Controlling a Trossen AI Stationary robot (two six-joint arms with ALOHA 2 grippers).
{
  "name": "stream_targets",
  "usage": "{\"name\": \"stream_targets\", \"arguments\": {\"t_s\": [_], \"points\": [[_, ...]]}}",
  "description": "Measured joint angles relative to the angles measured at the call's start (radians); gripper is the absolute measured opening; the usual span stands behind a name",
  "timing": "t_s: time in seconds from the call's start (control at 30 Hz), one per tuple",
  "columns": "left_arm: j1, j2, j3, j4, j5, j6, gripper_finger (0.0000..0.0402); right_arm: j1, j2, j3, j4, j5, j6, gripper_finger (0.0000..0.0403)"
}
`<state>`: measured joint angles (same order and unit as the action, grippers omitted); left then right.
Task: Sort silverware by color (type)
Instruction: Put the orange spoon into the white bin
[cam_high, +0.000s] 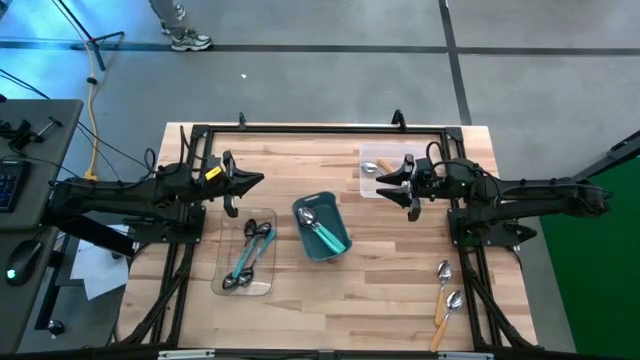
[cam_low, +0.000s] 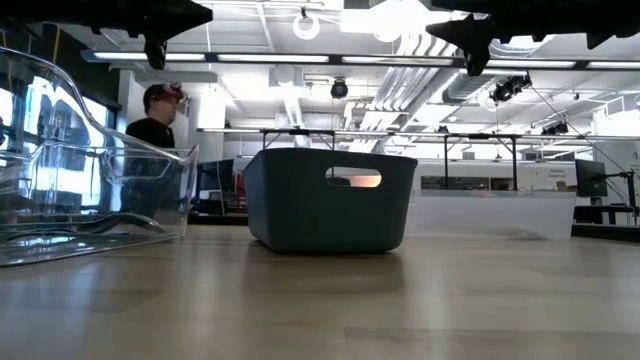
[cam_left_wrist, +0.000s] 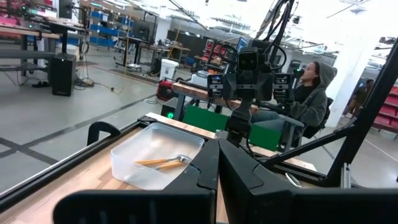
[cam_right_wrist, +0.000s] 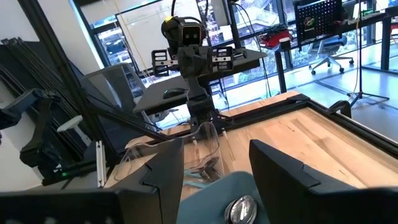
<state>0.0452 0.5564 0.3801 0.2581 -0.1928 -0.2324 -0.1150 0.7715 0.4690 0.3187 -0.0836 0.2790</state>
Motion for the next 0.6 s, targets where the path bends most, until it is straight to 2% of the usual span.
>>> {"name": "stream_targets", "arguments": {"t_s": [0.47,0.6], "points": [[0.000,0.000,0.000,0.000,0.000,-0.001,0.0000,0.000,0.002,0.000,-0.001,0.011,0.026,0.0166],[0.000,0.000,0.000,0.000,0.000,-0.001,0.0000,0.000,0.002,0.000,-0.001,0.008,0.008,0.0144]]}}
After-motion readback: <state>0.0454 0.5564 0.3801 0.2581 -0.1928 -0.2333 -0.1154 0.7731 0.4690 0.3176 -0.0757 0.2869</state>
